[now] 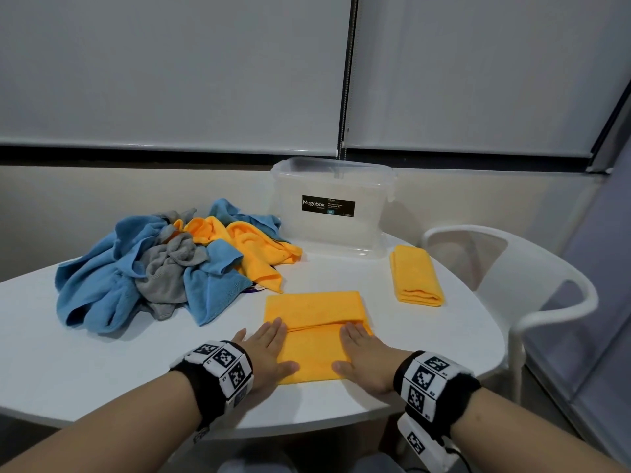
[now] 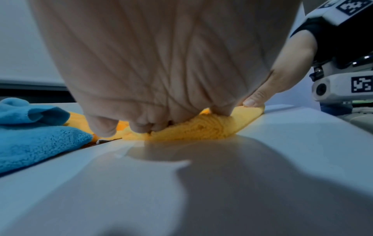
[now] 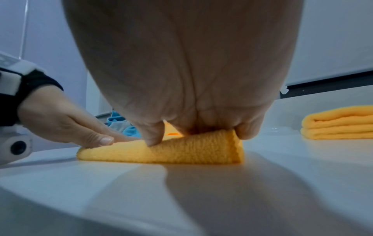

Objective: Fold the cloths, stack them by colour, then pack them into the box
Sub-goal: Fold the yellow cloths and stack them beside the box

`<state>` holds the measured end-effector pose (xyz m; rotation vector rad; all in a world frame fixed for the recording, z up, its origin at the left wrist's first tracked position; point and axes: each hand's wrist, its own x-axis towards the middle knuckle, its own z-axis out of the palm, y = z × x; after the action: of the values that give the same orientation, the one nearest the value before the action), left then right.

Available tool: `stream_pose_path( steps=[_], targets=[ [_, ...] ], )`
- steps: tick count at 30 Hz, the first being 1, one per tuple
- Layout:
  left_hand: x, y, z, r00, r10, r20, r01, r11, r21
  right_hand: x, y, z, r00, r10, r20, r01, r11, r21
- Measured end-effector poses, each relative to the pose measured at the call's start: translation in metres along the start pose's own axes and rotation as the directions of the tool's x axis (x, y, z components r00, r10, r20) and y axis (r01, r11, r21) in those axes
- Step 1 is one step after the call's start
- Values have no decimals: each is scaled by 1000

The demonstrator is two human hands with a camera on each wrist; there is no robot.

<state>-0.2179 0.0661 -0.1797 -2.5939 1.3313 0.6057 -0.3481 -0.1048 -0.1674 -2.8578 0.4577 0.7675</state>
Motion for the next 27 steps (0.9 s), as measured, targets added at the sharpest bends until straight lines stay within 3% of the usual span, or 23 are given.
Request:
stream_pose_path(
  steps=[3,5,7,11,14,17,22,27],
  targets=[
    [-2,-5,-2,1000,14,-14,-14,1000,-5,-9,3,-5,990,-1,-139,8,999,52],
    [2,-5,-5,998,25,-55,-25,1000,-1,-10,-1,-9,935,-36,-354,72,994,88],
    [6,0,-8,996,13,-91,-11,1000,23,-4,-10,-14,894,-64,-443,113,990,87],
    [23,17,-11,993,-4,-119,12,998,64,22,-30,-22,940,-93,-328,89,996,-30],
    [29,19,-6,997,-36,-67,39,998,49,34,-31,-20,990,-59,-125,48,995,-88],
    [26,6,-2,998,-63,-20,64,997,35,34,-13,-16,1000,2,4,-2,999,-48],
    [19,-10,1,999,-28,16,26,997,70,15,20,-17,999,35,-15,-36,999,-14],
    [17,-6,-3,998,-62,-13,63,991,115,6,21,-17,997,60,-55,-59,998,3]
  ],
)
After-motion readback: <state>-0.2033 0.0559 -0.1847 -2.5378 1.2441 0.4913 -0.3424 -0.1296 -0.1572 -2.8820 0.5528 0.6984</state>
